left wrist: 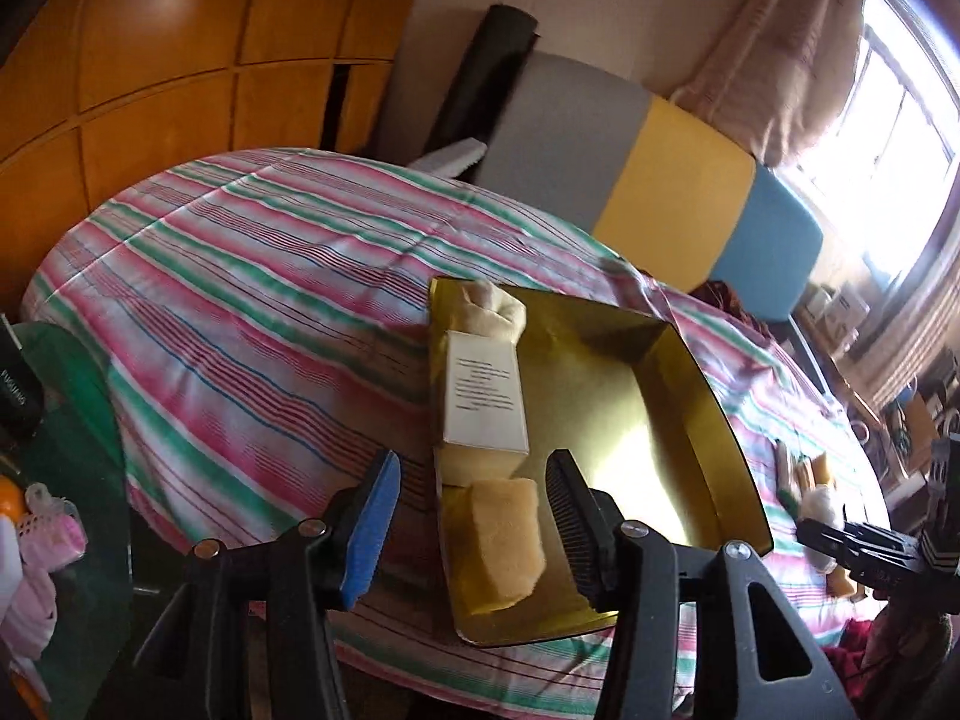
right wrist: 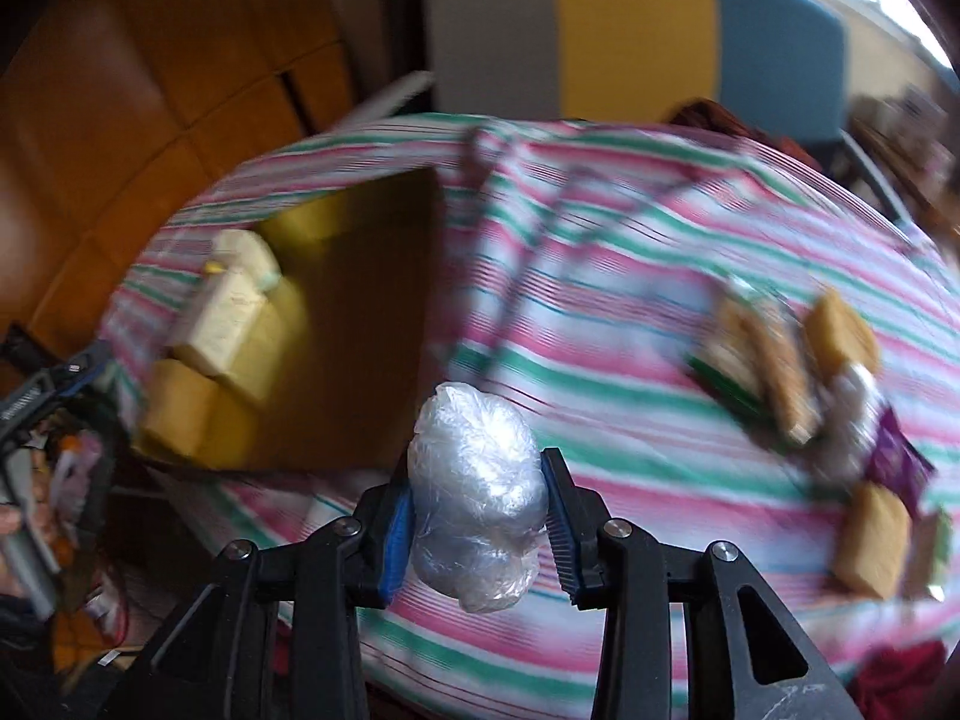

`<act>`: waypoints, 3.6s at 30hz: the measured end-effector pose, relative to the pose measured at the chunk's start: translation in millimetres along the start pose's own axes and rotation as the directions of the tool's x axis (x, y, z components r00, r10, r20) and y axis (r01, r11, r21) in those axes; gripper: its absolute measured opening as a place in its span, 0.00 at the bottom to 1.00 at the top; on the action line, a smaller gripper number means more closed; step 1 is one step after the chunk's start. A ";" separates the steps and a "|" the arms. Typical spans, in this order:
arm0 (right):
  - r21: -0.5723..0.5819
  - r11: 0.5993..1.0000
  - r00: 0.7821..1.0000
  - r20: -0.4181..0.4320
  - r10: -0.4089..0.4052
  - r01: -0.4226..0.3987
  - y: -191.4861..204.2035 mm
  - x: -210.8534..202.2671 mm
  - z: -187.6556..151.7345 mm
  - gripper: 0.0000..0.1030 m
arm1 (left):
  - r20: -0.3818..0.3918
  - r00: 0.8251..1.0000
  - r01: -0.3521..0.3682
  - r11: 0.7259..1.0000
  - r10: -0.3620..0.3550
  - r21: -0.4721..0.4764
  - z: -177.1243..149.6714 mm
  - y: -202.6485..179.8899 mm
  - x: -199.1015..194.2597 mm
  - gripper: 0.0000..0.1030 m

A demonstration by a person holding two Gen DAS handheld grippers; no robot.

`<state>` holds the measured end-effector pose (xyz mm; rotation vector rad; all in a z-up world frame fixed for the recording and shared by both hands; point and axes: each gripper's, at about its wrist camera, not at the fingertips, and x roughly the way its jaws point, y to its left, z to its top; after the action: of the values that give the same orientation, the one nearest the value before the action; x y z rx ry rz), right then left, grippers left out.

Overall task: Organize objects
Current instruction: 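Lower the yellow sponge into the gold tray and open the left tool, then place the plastic-wrapped bundle into the gold tray with the right tool, then move both tools back over the remaining items on the cloth, then grasp a purple snack packet with the left tool while the right tool grasps the green box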

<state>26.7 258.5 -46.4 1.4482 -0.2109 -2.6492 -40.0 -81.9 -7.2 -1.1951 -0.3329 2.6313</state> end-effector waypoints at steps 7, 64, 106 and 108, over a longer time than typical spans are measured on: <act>-0.189 0.968 0.985 -0.068 0.157 -0.168 109.1 53.1 30.9 0.39 | -0.010 1.000 -0.020 0.997 0.019 -0.070 -2.6 20.7 3.5 0.50; 0.675 0.713 0.906 0.157 -0.392 0.192 -268.3 -111.8 -58.4 1.00 | -0.284 0.931 0.342 0.823 -0.231 0.453 -47.2 -231.6 47.0 0.53; 0.790 0.508 0.763 0.550 -0.339 -0.344 -324.4 -137.2 -133.9 1.00 | -0.681 0.721 0.661 0.420 -0.127 0.621 -197.9 -591.2 172.0 0.45; 0.790 0.506 0.763 0.551 -0.337 -0.347 -325.0 -136.7 -134.3 1.00 | -0.693 0.711 0.661 0.445 -0.114 0.605 -202.6 -594.5 182.9 0.44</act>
<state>202.3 592.0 -62.5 0.3960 -1.8681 -3.0167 65.6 558.5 -88.7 -1.2063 0.6292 1.4841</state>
